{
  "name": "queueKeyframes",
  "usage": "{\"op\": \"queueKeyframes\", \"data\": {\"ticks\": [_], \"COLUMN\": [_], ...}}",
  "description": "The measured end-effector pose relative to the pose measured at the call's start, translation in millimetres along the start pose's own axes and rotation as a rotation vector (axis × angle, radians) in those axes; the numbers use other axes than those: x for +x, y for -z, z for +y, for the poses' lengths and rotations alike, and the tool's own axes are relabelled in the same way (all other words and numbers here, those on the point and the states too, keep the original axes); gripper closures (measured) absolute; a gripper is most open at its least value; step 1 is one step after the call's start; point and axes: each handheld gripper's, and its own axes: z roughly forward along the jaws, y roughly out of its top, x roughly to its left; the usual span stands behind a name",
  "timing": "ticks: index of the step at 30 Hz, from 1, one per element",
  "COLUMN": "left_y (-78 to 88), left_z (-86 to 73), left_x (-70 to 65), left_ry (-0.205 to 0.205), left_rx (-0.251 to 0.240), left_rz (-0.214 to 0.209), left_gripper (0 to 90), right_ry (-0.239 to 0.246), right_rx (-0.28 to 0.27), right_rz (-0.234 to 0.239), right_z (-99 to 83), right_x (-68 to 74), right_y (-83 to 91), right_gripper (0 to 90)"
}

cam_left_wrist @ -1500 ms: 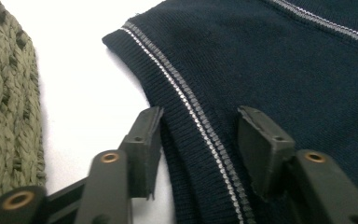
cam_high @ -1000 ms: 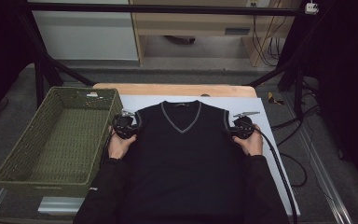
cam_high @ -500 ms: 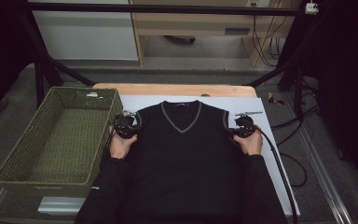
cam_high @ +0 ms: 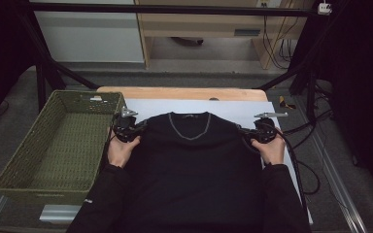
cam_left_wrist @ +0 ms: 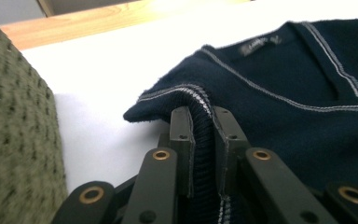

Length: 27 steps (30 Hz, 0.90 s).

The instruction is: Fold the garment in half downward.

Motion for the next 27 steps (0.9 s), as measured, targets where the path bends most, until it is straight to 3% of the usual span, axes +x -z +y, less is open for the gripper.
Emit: {"op": "queueKeyframes", "data": {"ticks": [5,12,15,20,25,27], "left_y": [30.1,65.8,79.1,104.8,120.4,124.1], "left_z": [1.4,-2.3,-10.7,-24.1,-44.0,-56.6], "left_x": [-8.2,-22.6,-29.7,-33.5,-41.7,-46.6], "left_ry": [0.011,-0.006,-0.036,-0.039,-0.085,-0.089], "left_rx": [-0.05,-0.081,-0.07,-0.071,-0.06,-0.052], "left_rz": [-0.053,-0.082,-0.097,-0.133,-0.14,-0.166], "left_gripper": [79.6,79.6,79.5,79.5,79.5,79.5], "right_ry": [0.023,0.048,0.065,0.078,0.093,0.097], "right_rx": [-0.037,-0.071,-0.079,-0.079,-0.062,-0.06], "right_rz": [0.01,0.03,0.039,0.059,0.079,0.085], "right_z": [2.8,-3.5,-10.1,-25.5,-44.1,-52.1], "right_x": [9.8,26.3,33.8,47.3,57.2,60.5], "right_y": [28.9,67.9,84.4,105.9,115.4,118.5], "right_gripper": [81.4,81.3,81.1,80.9,80.8,80.7]}}
